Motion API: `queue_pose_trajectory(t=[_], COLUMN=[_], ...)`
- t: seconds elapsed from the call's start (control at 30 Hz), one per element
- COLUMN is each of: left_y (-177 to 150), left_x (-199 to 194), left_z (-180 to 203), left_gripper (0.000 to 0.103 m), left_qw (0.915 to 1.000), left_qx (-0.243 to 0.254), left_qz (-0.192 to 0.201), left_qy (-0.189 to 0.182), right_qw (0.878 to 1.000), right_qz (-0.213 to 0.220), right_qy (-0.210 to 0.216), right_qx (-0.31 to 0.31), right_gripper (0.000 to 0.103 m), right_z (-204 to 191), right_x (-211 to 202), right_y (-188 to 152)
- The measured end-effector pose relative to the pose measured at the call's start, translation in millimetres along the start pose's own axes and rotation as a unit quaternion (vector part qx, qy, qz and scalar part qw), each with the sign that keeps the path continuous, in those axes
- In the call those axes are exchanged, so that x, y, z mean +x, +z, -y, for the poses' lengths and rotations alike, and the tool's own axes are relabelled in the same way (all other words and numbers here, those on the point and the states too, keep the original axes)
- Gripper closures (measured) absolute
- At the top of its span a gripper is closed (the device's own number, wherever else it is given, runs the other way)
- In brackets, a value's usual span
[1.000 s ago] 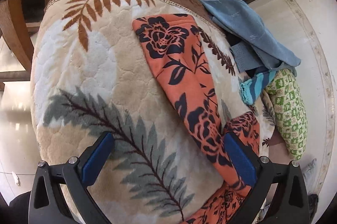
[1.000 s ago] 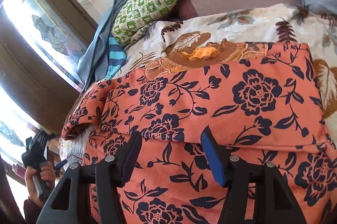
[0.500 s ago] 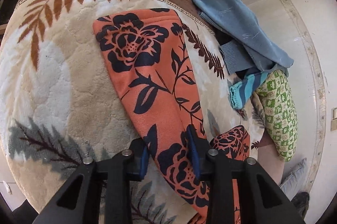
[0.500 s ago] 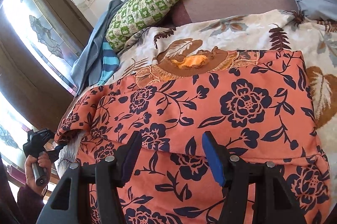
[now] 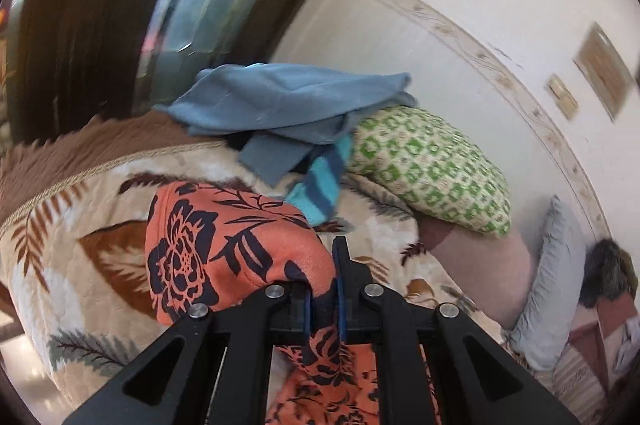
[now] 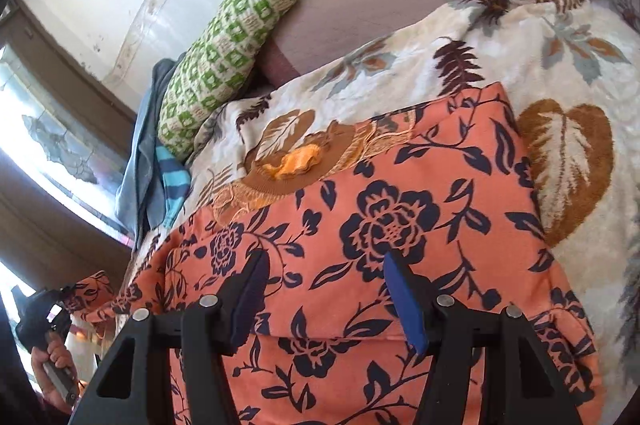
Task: Fold small clothes
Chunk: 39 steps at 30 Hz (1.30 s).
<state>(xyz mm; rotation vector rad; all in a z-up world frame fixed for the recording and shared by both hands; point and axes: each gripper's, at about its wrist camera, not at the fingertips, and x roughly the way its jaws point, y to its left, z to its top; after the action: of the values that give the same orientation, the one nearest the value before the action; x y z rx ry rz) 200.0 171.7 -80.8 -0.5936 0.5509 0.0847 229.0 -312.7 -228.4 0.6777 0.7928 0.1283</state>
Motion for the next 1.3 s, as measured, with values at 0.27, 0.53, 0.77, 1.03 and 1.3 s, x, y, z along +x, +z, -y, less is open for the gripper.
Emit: queue_pose_trajectory(t=[0.27,0.53,0.77,1.03,1.3], left_y=[-76,-233,-207,-167,-222], left_x=[14,76,82,122,171], left_z=[197,281,225,151,186], left_gripper=[0.094,0.023,0.023,0.023,0.023], left_qw=[0.9656,0.8557,0.8801,0.9279,0.8478], left_qx=[0.224,0.454,0.42,0.272,0.429], left_qz=[-0.068,-0.222,-0.212,-0.254,-0.291], left_qy=[-0.114,-0.11,-0.066,0.009,0.112], right_qw=[0.993,0.976,0.979,0.989,0.989], right_qz=[0.067,0.122,0.104,0.043,0.038], right_qy=[0.0,-0.01,0.0,0.025,0.019], right_qx=[0.099,0.181,0.174,0.143,0.139], right_gripper=[0.04,0.034,0.034,0.034,0.034], right_z=[58,118,122,87,86], right_x=[-43,-101,-100,-60,-59], right_y=[32,52,55,42,40])
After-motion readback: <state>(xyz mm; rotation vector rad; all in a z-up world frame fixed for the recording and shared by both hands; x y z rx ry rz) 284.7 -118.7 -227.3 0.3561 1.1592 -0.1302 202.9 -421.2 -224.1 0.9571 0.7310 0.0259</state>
